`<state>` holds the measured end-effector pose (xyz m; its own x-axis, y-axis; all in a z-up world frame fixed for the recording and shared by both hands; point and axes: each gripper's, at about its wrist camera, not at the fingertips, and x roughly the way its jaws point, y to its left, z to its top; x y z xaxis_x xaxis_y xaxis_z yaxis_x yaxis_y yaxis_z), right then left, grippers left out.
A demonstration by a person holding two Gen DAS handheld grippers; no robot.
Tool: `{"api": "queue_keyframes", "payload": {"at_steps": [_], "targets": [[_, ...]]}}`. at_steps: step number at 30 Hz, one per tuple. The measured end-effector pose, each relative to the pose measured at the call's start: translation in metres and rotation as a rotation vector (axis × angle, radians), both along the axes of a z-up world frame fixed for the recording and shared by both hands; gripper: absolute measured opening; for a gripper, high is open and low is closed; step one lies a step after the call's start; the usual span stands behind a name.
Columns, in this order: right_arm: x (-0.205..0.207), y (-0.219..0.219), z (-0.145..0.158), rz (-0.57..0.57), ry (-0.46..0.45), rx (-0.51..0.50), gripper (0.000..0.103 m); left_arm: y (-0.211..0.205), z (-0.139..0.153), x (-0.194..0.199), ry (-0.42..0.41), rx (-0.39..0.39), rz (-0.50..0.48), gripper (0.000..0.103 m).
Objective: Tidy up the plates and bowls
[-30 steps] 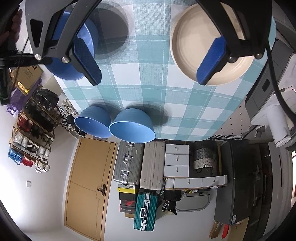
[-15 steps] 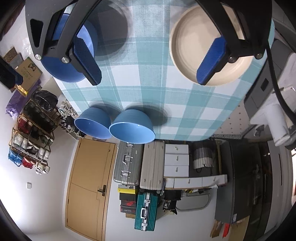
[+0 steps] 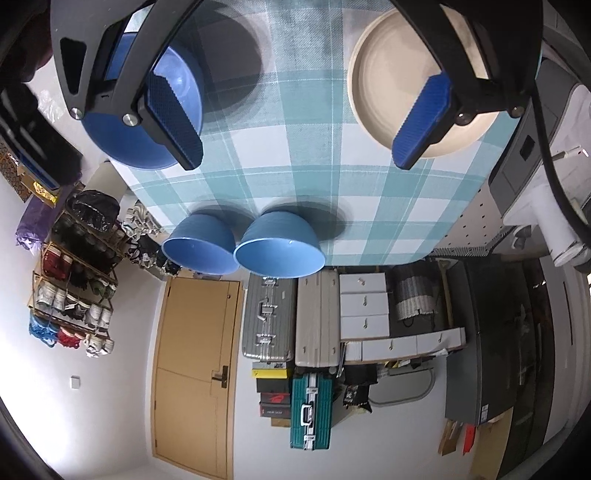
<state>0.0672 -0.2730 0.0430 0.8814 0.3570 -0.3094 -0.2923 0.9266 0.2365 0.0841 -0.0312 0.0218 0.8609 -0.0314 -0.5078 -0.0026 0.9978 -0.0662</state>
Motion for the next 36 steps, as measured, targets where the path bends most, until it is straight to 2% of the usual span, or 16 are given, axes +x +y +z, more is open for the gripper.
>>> {"api": "queue_keyframes", "payload": {"at_steps": [6, 11, 14, 22, 26, 36], "targets": [[-0.011, -0.002, 0.001, -0.003, -0.113, -0.07, 0.102, -0.007, 0.002, -0.004, -0.035, 0.041, -0.002, 0.103], [-0.013, 0.006, -0.002, 0.009, -0.111, -0.131, 0.102, -0.007, 0.003, -0.005, -0.034, 0.039, -0.009, 0.103], [-0.019, 0.006, -0.001, 0.006, -0.143, -0.14, 0.102, -0.006, 0.003, -0.006, -0.048, 0.037, 0.001, 0.103], [-0.019, 0.011, -0.006, 0.022, -0.123, -0.174, 0.102, -0.006, -0.002, -0.004, -0.033, 0.042, 0.003, 0.103], [-0.019, 0.013, -0.007, 0.056, -0.112, -0.152, 0.102, -0.006, -0.002, -0.004, -0.031, 0.04, -0.002, 0.103], [-0.017, 0.007, -0.007, 0.048, -0.095, -0.136, 0.102, -0.007, -0.006, -0.005, -0.022, 0.058, 0.0, 0.103]]}}
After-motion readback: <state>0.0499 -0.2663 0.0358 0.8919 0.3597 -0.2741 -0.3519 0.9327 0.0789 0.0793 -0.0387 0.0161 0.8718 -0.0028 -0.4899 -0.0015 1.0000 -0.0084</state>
